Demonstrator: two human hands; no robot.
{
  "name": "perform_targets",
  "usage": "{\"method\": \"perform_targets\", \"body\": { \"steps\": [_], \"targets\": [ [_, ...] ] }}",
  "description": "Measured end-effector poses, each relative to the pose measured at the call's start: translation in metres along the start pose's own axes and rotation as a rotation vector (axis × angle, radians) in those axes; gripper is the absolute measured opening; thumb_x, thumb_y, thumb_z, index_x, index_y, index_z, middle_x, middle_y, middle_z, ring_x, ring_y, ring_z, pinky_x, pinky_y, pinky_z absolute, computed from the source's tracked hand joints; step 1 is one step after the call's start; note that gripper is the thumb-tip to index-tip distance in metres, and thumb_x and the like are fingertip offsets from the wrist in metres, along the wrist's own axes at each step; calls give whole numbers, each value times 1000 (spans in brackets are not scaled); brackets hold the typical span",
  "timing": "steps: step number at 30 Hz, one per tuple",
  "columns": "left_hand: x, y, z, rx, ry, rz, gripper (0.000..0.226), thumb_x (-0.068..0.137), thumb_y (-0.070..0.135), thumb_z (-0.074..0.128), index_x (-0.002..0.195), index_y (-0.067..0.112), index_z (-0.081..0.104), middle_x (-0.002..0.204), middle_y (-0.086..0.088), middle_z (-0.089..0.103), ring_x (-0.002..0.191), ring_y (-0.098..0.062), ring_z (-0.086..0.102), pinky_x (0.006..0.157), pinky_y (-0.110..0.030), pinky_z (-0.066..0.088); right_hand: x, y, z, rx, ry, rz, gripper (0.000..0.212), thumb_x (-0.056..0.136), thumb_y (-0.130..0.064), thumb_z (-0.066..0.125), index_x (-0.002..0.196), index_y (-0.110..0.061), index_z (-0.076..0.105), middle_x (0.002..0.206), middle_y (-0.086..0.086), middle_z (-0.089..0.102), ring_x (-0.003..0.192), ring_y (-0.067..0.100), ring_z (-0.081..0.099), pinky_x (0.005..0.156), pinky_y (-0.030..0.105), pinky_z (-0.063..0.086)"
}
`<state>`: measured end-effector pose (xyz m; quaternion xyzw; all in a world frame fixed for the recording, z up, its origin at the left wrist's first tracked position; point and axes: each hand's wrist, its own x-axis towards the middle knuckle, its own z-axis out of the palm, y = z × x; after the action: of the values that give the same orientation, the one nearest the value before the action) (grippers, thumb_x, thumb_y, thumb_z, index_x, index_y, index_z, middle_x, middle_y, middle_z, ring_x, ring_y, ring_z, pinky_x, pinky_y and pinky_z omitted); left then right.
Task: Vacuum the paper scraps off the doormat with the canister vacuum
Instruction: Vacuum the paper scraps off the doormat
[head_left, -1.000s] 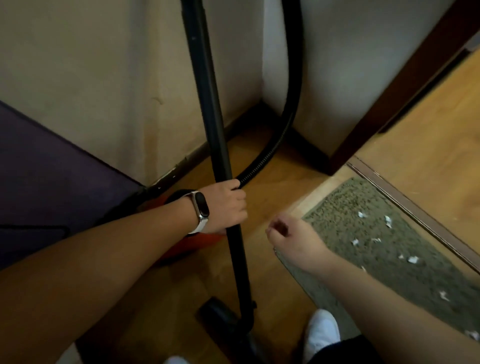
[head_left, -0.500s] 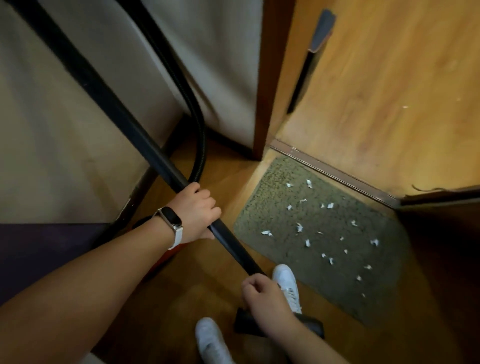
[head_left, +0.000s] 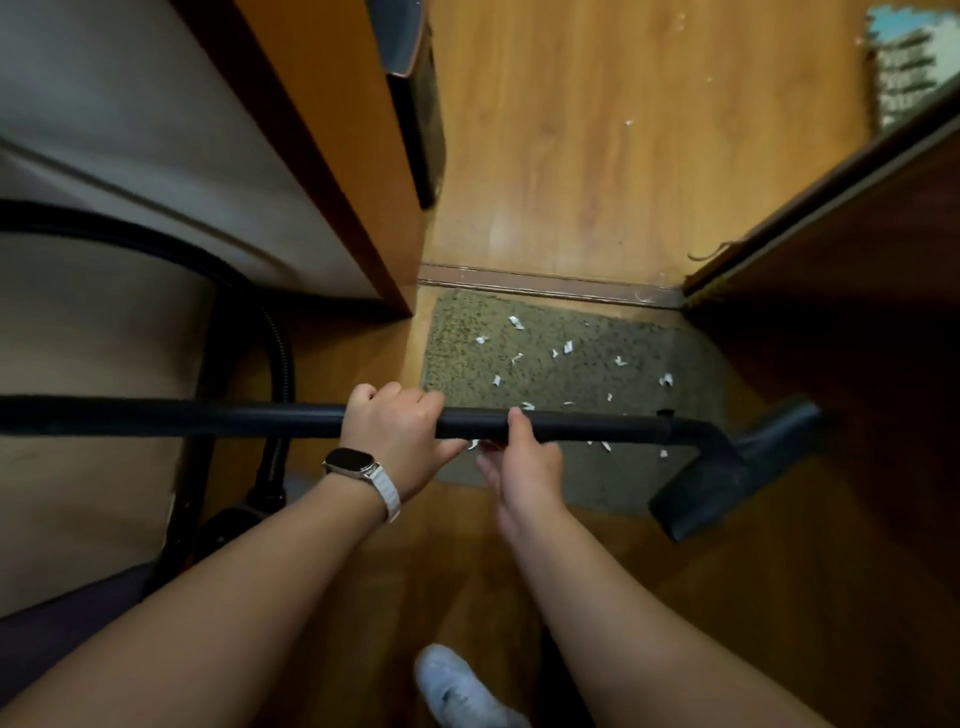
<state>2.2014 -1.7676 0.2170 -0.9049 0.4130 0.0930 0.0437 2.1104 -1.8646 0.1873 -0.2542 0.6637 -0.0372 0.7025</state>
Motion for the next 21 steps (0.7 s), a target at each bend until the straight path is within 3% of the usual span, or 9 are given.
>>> {"method": "perform_targets", "body": {
  "steps": [5,10,14,16,19,21],
  "targets": [
    [1,17,-1,-52,-80,93,23,74,46,68,87,27,63,69,7,64,64,-18,61,59,-30,38,12,-17,-9,27,132,-74,34,95,-28,65,119,-7,50,113,13,62,97,26,67,63,32,59],
    [1,8,-10,-159,-303,27,25,84,52,54,102,35,53,81,11,60,72,-11,60,57,-28,49,28,-35,-16,-97,198,-130,83,60,-60,57,124,-9,51,119,13,64,107,32,65,94,52,55],
    [-21,-23,-22,-144,-502,-58,29,87,60,48,108,40,49,85,15,57,73,-4,55,55,-20,43,44,-44,-21,-121,218,-96,56,69,-49,57,112,-14,51,113,12,65,103,33,66,92,53,56],
    [-37,-36,-30,-162,-586,-93,35,86,64,48,112,41,50,90,15,60,77,-2,58,59,-19,47,49,-40,-24,-108,201,-50,46,75,-45,59,109,-15,50,110,12,65,100,34,66,90,53,57],
    [-59,-46,-38,-226,-611,-174,40,83,66,52,116,44,51,96,17,64,86,0,61,64,-17,47,44,-27,-23,-144,192,7,47,73,-45,59,108,-16,48,111,14,65,98,34,66,90,54,57],
    [-69,-48,-35,-269,-606,-229,39,81,65,56,112,43,55,89,19,64,83,1,62,64,-18,48,36,-14,-18,-130,158,27,40,81,-38,64,111,-17,47,108,12,65,95,32,67,87,53,58]
  ]
}}
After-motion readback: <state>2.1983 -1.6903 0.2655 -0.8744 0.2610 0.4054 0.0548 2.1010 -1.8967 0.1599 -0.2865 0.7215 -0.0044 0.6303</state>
